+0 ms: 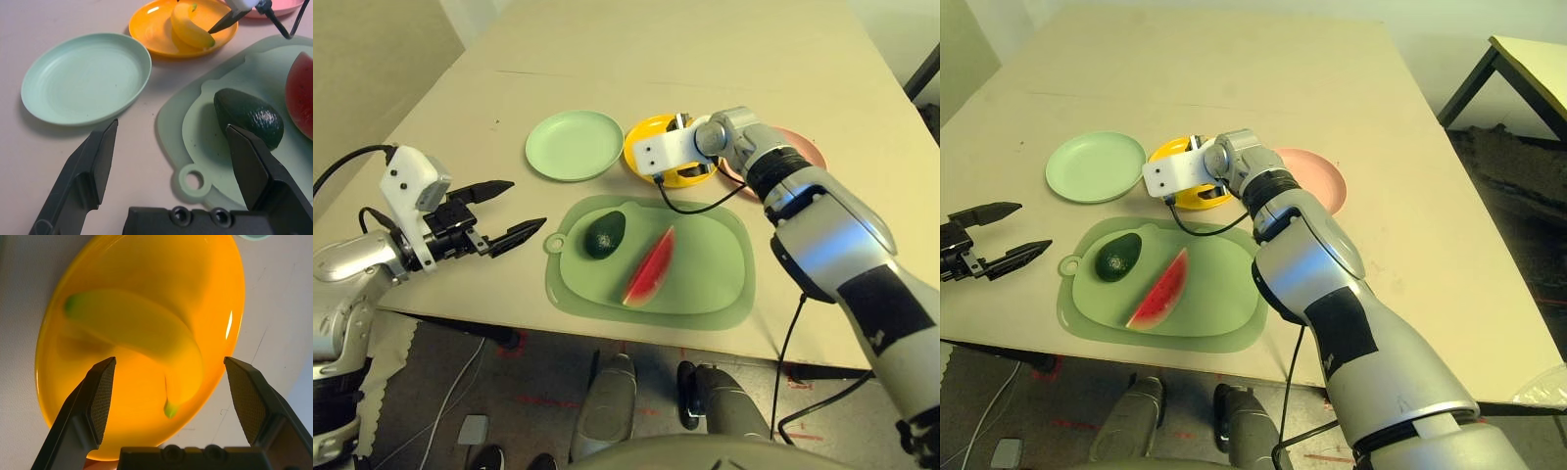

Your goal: Place the fruits into color-matched plates.

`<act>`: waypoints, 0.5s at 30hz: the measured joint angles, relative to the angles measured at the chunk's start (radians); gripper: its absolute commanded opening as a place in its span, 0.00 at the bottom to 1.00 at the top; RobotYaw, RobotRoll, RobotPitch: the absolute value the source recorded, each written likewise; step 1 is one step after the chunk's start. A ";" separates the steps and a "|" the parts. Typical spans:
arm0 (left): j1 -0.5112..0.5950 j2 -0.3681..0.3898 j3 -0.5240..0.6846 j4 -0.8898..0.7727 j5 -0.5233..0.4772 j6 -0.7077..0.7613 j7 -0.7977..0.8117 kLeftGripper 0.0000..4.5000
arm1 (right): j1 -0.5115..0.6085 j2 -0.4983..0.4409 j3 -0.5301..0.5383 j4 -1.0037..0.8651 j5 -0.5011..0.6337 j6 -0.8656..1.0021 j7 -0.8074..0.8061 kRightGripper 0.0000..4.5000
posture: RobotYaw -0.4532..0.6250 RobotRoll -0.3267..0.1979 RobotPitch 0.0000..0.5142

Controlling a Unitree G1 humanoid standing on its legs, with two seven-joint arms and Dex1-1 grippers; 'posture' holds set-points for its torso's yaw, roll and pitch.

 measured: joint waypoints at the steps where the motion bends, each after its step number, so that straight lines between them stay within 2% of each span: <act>1: -0.006 0.000 -0.001 0.010 0.001 -0.003 -0.004 1.00 | -0.007 -0.008 0.000 0.000 -0.001 -0.012 0.011 0.99 | 0.62 0.62 0.37; 9: -0.059 0.039 -0.027 0.151 0.013 -0.079 -0.118 1.00 | -0.088 -0.139 0.000 -0.017 0.005 -0.201 0.196 0.99 | 0.56 0.62 0.34; 15: -0.089 0.071 -0.061 0.274 -0.003 -0.153 -0.319 1.00 | -0.087 -0.218 -0.020 -0.073 0.076 -0.394 0.445 0.99 | 0.51 0.62 0.34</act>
